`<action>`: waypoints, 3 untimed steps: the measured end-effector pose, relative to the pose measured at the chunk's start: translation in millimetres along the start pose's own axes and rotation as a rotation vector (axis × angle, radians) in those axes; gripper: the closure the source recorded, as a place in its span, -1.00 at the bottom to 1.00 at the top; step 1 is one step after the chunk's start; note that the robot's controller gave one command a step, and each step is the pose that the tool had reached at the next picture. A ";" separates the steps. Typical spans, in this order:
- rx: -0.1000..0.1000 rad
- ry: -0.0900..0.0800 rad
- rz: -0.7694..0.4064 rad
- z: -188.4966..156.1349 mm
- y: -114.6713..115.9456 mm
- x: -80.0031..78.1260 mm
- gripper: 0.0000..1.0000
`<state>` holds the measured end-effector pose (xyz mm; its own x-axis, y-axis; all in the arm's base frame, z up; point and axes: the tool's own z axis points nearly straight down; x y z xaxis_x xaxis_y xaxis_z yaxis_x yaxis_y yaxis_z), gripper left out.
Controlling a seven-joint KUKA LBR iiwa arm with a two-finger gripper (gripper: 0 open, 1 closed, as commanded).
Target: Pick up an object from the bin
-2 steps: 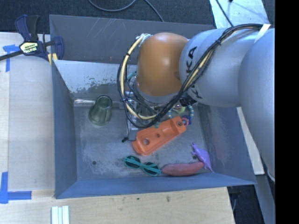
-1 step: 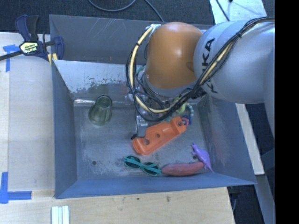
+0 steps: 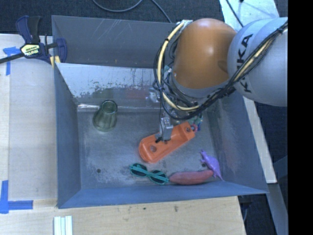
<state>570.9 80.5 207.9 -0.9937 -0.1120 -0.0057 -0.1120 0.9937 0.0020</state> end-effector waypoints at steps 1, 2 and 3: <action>0.004 -0.002 -0.093 45.9 -18.2 18.0 -1.00; 0.000 0.001 -0.245 78.3 -44.9 46.2 -1.00; 0.003 -0.002 -0.382 130.3 -60.5 34.5 1.00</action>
Offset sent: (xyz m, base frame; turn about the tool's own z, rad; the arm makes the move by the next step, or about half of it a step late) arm -0.0452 -0.0565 -0.0830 -0.2500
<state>544.1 16.8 77.3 -0.8801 -0.4747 -0.0073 -0.4746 0.8802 -0.0041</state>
